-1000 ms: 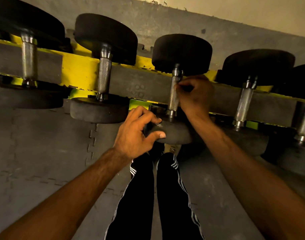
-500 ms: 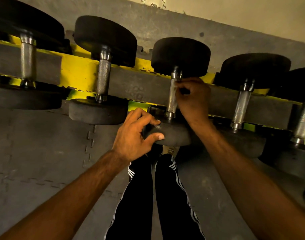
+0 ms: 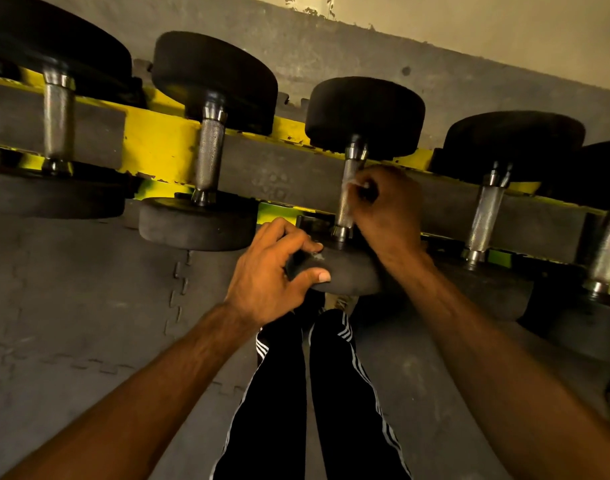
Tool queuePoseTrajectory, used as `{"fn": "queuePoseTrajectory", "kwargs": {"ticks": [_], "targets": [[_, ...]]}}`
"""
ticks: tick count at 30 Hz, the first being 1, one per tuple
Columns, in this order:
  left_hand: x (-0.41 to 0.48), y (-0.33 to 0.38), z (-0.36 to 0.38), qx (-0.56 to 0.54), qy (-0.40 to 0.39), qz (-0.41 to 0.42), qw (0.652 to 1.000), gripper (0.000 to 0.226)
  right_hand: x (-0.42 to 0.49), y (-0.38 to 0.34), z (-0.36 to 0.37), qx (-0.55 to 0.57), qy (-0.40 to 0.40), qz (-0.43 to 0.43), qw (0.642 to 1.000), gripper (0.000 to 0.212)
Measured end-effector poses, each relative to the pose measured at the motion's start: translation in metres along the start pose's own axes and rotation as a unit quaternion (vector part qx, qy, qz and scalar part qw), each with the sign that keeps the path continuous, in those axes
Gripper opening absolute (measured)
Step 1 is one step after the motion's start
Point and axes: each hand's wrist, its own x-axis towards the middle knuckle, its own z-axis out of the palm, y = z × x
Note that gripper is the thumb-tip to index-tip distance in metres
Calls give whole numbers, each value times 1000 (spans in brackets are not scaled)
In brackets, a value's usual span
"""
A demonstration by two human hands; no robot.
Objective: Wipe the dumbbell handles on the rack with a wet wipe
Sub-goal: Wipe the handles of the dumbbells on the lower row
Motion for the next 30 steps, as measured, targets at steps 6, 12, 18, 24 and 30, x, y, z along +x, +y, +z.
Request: {"fn": "queuePoseTrajectory", "kwargs": {"ticks": [6,12,18,24,30], "targets": [[0,-1,2,-6,9,6,1000,40,31,6,9,387,59,317,864,5],[-1,1,3,-5,16,2,1000,41,47,3,15,574,-90,404,706,47],[-1,-1,2,-1,6,4,1000,42,36,9,16,570,25,355,741,6],[-1,-2,4,6,13,4,1000,42,22,5,25,161,178,27,970,9],[2,0,2,1,5,4,1000,43,30,-15,27,-226,54,-136,963,27]]}}
